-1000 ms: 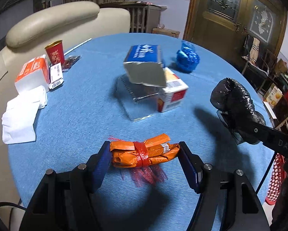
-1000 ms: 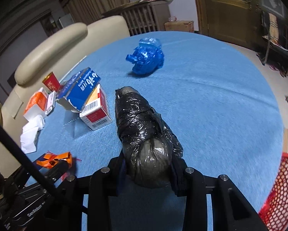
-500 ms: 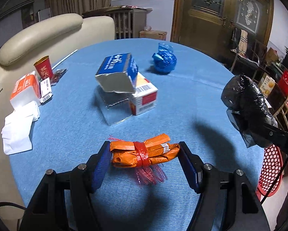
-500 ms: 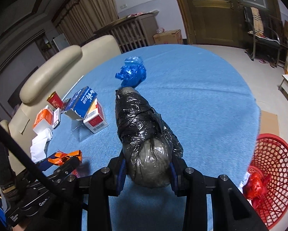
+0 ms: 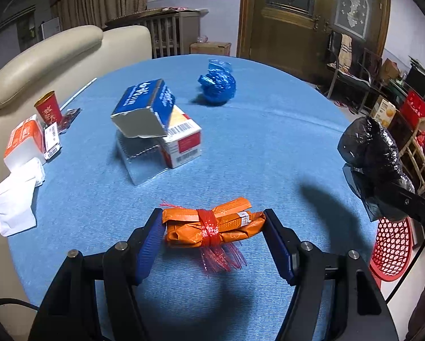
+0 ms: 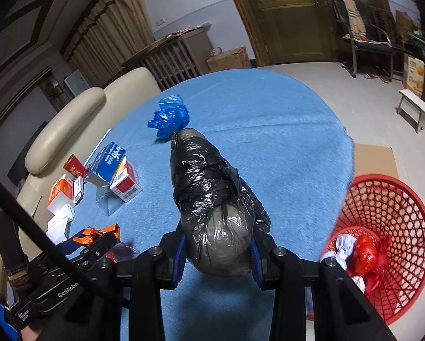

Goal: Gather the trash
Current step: 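Carry the black bag in the right tool while the left carries the orange package to the basket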

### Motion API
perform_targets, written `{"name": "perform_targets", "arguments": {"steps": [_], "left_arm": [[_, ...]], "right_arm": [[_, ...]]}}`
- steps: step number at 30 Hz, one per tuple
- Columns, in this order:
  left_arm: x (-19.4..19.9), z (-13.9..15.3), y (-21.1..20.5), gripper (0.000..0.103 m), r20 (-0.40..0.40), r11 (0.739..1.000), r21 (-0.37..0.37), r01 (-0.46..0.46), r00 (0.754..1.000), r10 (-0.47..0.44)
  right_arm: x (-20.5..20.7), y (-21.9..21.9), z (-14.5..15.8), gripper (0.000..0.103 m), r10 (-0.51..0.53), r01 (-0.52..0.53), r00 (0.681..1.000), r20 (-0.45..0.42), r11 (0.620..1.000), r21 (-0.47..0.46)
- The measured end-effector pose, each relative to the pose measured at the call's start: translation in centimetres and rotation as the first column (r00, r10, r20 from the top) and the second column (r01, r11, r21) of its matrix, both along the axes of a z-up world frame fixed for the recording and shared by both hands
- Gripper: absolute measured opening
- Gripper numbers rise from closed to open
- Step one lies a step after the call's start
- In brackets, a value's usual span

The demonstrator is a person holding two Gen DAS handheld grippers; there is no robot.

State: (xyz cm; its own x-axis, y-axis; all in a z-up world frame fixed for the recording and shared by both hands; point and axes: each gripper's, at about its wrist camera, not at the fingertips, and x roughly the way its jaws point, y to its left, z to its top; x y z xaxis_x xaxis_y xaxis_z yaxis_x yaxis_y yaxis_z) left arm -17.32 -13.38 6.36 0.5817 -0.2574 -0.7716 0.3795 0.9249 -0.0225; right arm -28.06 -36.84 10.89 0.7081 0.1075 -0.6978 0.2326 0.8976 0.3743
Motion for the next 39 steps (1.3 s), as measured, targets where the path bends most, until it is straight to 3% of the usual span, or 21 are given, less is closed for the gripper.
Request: {"name": "perform_targets", "arguments": {"steps": [39], "left_arm": [[-2.2, 1.3, -6.8, 0.07, 0.027, 0.987, 0.024, 0.161, 0.986, -0.162]], "right_arm": [[-7.7, -8.5, -1.7, 0.039, -0.259, 0.26, 0.966, -0.019, 0.965, 0.024]]}}
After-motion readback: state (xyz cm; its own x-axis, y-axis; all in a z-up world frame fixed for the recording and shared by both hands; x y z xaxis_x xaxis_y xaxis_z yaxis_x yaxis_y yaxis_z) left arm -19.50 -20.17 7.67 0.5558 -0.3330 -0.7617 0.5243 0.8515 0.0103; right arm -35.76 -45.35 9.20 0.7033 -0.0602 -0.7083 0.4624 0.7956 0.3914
